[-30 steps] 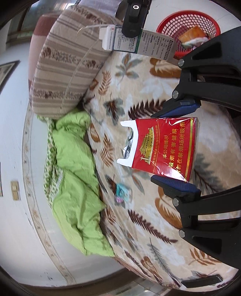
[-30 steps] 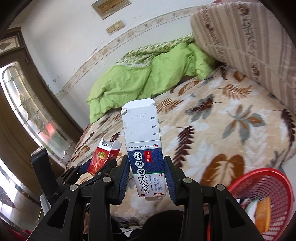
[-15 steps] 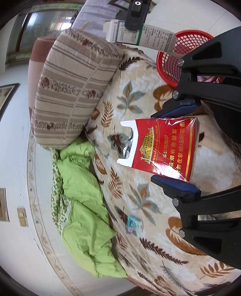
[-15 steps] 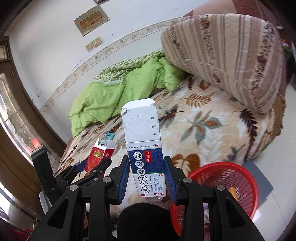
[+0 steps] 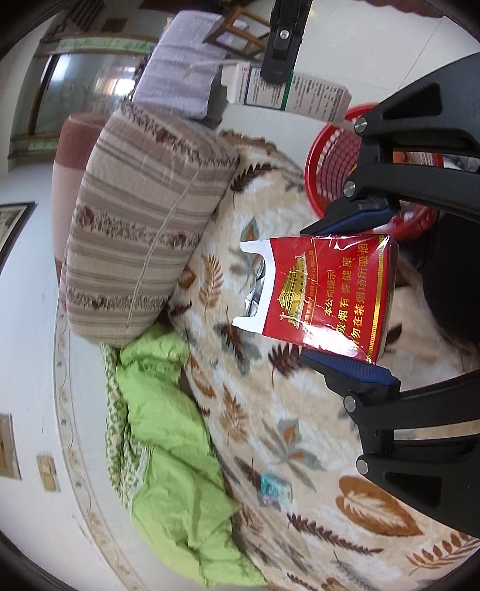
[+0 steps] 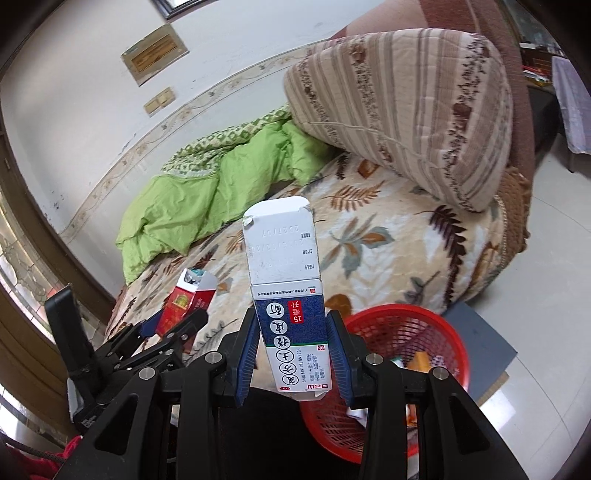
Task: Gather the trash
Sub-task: 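Open both tools over the red wastebasket to drop the boxes, then move the left tool to the teal tissue packet and grasp it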
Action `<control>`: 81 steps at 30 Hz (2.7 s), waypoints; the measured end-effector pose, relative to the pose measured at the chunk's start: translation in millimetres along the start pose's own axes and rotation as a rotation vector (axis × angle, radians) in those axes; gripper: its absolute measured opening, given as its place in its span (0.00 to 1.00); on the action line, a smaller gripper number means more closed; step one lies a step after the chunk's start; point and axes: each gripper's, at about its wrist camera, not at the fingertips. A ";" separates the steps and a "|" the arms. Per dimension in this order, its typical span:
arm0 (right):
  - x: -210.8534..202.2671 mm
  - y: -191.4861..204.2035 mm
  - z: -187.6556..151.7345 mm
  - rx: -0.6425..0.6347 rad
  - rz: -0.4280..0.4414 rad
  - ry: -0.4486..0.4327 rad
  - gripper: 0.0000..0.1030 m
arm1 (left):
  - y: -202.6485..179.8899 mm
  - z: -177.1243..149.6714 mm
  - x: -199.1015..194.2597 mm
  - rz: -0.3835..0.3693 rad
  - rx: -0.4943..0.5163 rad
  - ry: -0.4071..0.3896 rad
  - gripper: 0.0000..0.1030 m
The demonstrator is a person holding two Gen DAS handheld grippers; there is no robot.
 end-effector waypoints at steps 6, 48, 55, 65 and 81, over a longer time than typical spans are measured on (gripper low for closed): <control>-12.1 -40.7 1.5 0.066 -0.073 -0.011 0.38 | -28.0 6.4 11.3 -0.107 0.026 0.035 0.56; 29.6 -100.1 -8.8 0.185 -0.141 0.111 0.57 | -69.2 -14.1 70.5 -0.260 0.066 0.210 0.71; 39.2 -83.9 -2.1 0.157 -0.069 0.108 0.57 | -32.2 -9.4 47.1 -0.152 0.012 0.167 0.72; 98.4 5.4 5.8 -0.016 0.111 0.191 0.57 | 71.6 -11.0 0.6 0.124 -0.140 0.117 0.75; 195.1 129.4 29.9 -0.138 0.210 0.287 0.59 | 295.0 -5.9 21.0 0.345 -0.374 0.168 0.81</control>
Point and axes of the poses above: each gripper's, at about its wrist camera, not at the fingertips, and x roughly the way its jaws point, y to its left, z to its top, and after that the axes turned 3 degrees about -z, right-handed
